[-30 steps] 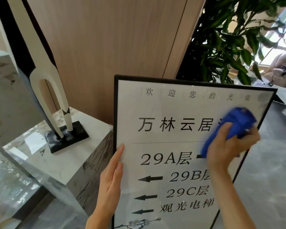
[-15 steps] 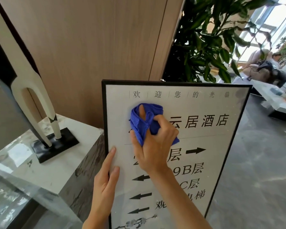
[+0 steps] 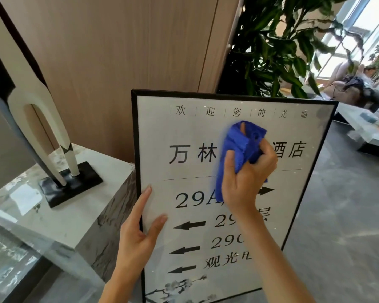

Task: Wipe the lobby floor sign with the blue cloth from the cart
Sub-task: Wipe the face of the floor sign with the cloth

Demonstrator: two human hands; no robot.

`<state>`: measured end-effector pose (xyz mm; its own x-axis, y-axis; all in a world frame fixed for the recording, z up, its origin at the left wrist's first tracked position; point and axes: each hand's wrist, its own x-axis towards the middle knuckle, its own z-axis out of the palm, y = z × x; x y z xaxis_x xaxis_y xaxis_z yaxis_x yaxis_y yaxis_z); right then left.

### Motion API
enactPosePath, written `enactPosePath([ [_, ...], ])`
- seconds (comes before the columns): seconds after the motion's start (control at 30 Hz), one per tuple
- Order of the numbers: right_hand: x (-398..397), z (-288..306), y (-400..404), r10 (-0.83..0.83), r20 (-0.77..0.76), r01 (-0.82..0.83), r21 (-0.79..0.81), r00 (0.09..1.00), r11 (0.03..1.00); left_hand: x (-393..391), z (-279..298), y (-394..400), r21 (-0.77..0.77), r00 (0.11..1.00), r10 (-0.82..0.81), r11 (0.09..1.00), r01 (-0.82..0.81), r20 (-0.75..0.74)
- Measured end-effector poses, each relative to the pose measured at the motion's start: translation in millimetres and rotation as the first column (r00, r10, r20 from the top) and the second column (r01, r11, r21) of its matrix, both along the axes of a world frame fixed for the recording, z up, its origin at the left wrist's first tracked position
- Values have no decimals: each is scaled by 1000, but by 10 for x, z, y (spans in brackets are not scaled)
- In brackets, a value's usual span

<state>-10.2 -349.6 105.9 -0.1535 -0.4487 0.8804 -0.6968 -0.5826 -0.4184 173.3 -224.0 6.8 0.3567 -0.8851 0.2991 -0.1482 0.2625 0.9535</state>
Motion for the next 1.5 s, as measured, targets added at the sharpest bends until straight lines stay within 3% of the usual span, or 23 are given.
enactPosePath([
  [0.23,-896,-85,-187,-19,240,-2,89,971,996,-117,43,8,-16,997,70,997,-70,-32],
  [0.47,-1314,-340,-320,-37,202,28,44,979,999,-104,-10,7,-16,993,68,998,-67,96],
  [0.8,-1041,-627,-114,-106,216,93,68,971,993,-173,-326,100,-39,963,146,989,-141,227],
  [1.03,-183,-1158,463,-51,34,52,-27,998,998,-151,-462,76,-96,939,201,979,-182,277],
  [1.13,156,-1386,662,-29,-59,31,32,998,999,-122,-531,50,-150,926,221,972,-182,307],
  [1.27,417,-1735,857,-18,-344,15,-12,939,1000,-133,-596,12,-245,921,236,956,-162,311],
  [1.5,-8,-1665,698,31,-345,-38,-15,938,999,-148,-615,-19,-335,921,284,923,-188,265],
])
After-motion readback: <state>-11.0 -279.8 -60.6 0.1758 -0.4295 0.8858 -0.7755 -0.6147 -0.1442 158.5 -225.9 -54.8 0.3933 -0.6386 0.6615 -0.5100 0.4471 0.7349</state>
